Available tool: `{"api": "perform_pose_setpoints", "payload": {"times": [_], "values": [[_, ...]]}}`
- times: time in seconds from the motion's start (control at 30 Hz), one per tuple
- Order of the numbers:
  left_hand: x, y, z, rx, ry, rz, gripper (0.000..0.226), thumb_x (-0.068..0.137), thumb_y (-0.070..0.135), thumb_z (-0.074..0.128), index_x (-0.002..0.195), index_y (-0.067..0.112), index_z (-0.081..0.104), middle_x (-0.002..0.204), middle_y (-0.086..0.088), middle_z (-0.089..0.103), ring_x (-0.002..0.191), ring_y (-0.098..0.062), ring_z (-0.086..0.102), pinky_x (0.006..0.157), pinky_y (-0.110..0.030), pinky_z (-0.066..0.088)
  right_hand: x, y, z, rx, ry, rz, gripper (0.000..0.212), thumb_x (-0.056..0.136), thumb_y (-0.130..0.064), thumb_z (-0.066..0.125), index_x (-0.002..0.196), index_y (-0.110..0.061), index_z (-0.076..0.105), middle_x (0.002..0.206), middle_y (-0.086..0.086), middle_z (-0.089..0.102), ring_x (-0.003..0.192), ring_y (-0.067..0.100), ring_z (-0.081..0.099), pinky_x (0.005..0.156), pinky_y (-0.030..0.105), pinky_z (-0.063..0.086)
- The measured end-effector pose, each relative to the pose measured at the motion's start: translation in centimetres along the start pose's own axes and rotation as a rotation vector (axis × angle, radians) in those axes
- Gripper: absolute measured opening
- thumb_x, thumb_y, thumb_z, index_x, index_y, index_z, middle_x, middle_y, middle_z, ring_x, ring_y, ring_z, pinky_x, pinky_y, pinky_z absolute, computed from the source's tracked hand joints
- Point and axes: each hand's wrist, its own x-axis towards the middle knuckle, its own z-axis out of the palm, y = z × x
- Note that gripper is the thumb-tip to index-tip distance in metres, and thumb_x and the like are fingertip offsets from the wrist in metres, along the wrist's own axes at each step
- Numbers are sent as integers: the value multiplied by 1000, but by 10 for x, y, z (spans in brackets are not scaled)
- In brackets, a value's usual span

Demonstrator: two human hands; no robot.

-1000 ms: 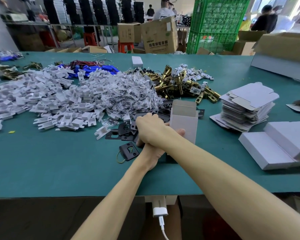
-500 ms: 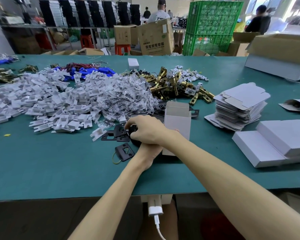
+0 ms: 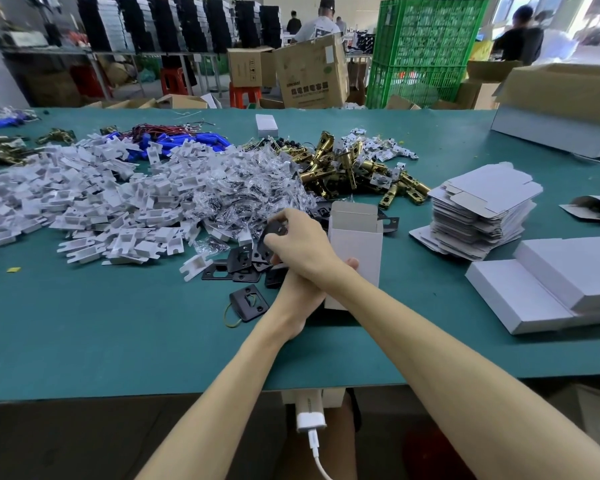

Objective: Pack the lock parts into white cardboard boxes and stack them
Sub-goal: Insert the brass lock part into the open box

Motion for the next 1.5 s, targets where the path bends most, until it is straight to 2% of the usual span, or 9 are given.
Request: {"api": "perform_pose_setpoints", "payload": {"times": [0.2,0.33,0.6,0.77,0.9,1.0,1.1,1.3,1.5], "values": [[2,1,-2,46,40,-27,7,96,4,63,102,6,63,93,-15,70,88,-14,56,80,-36,46,4,-4,-11,467,-3,149,13,91,-7,56,93,-15,67,57,-10,68,49,8,67,45,16,46],[-1,4,0,36,43,-31,15,80,20,60,94,15,64,74,16,70,70,4,56,62,-14,45,5,-4,-14,627,44,211,9,91,-9,58,87,-16,63,54,-9,64,50,9,66,44,17,46],[1,3,-1,25,46,-18,23,74,26,64,95,15,62,69,20,69,66,7,56,58,-12,45,4,-8,-17,816,22,255,21,87,0,56,102,-10,67,69,0,61,48,14,59,48,24,50],[-1,8,0,53,39,2,23,80,32,62,102,33,58,88,33,70,84,20,61,66,-4,47,-4,-15,-22,1063,-81,309,6,88,5,56,89,0,58,55,4,64,58,22,70,54,28,58],[-3,10,0,48,35,-15,34,78,43,60,111,41,53,107,23,66,94,23,57,71,-2,46,-11,-18,-20,1250,-191,262,6,92,4,61,96,2,57,73,11,60,85,37,73,62,28,62],[-2,8,-2,59,10,4,30,80,39,62,110,34,61,97,27,70,92,13,61,77,-11,49,-12,-18,-26,1204,-237,195,15,90,4,70,100,11,62,85,18,71,98,38,73,76,30,63],[0,3,-3,24,5,1,22,87,20,72,100,2,68,87,-7,69,85,-14,57,77,-35,45,-15,-15,-37,985,-149,52,19,90,5,70,107,11,64,95,25,75,93,35,76,81,31,63],[-2,6,-1,-147,-42,-65,29,96,20,74,121,5,69,109,-4,79,95,-12,75,76,-23,58,-13,-13,-84,393,114,-181,11,90,-9,75,98,-4,70,86,3,75,76,14,73,65,29,61],[-4,7,-1,-199,-51,-67,32,94,20,75,124,9,70,115,-1,79,101,-14,75,79,-26,60,-10,-3,-136,191,188,-171,16,92,-3,72,103,0,61,93,18,74,80,30,76,78,46,63]]}}
